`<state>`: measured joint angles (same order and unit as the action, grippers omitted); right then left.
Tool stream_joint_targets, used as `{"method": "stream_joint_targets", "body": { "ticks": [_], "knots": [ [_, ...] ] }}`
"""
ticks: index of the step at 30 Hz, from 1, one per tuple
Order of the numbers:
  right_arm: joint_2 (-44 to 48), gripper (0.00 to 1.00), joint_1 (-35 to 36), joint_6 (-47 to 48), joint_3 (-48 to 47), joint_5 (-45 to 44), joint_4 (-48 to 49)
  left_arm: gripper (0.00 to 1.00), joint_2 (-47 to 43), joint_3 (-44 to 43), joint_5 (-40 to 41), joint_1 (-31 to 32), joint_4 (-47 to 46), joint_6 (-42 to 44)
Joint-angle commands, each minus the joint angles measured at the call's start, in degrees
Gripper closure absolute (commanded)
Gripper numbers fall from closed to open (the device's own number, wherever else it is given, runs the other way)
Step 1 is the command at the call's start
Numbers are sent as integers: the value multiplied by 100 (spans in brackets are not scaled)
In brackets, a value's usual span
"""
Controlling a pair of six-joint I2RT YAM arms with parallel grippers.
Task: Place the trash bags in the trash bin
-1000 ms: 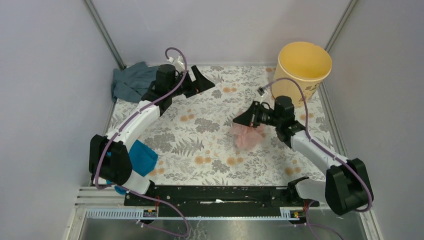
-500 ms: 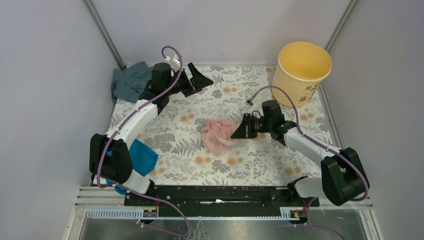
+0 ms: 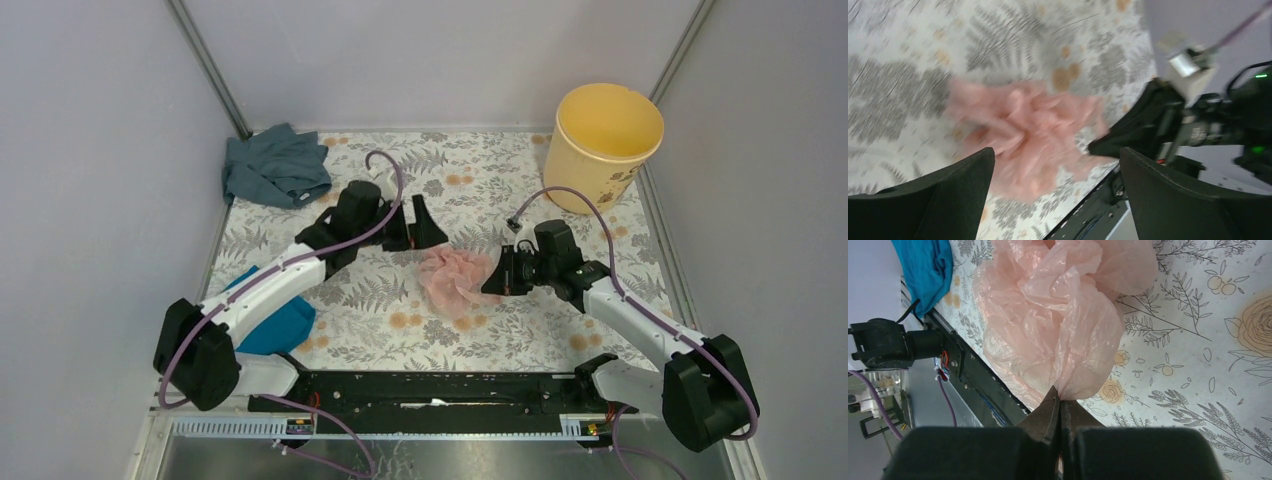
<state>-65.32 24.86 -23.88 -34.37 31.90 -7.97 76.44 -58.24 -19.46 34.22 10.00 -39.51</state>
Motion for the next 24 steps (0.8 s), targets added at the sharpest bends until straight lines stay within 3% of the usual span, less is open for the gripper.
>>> {"method": "stream_joint_targets", "body": {
  "ticks": [1, 4, 9, 16, 20, 24],
  "knots": [
    [143, 100, 9, 254, 138, -113, 13, 1, -266, 727, 541, -21, -34, -136],
    [130, 100, 5, 252, 240, 96, 144, 1, -174, 943, 603, -20, -74, -240],
    [188, 100, 1, 278, 385, 181, 263, 1, 614, 913, -23, 104, -724, -560],
    [620, 100, 3, 248, 40, 173, -98, 9, 1482, 544, 1192, 704, -388, -533],
    [1236, 100, 4, 26, -585, -62, -350, 28, 1530, 701, 1855, 840, -450, -628],
    [1696, 100, 9, -278, -948, -445, -119, 50, 1306, 982, 1929, 853, -819, -773]
  ]
}}
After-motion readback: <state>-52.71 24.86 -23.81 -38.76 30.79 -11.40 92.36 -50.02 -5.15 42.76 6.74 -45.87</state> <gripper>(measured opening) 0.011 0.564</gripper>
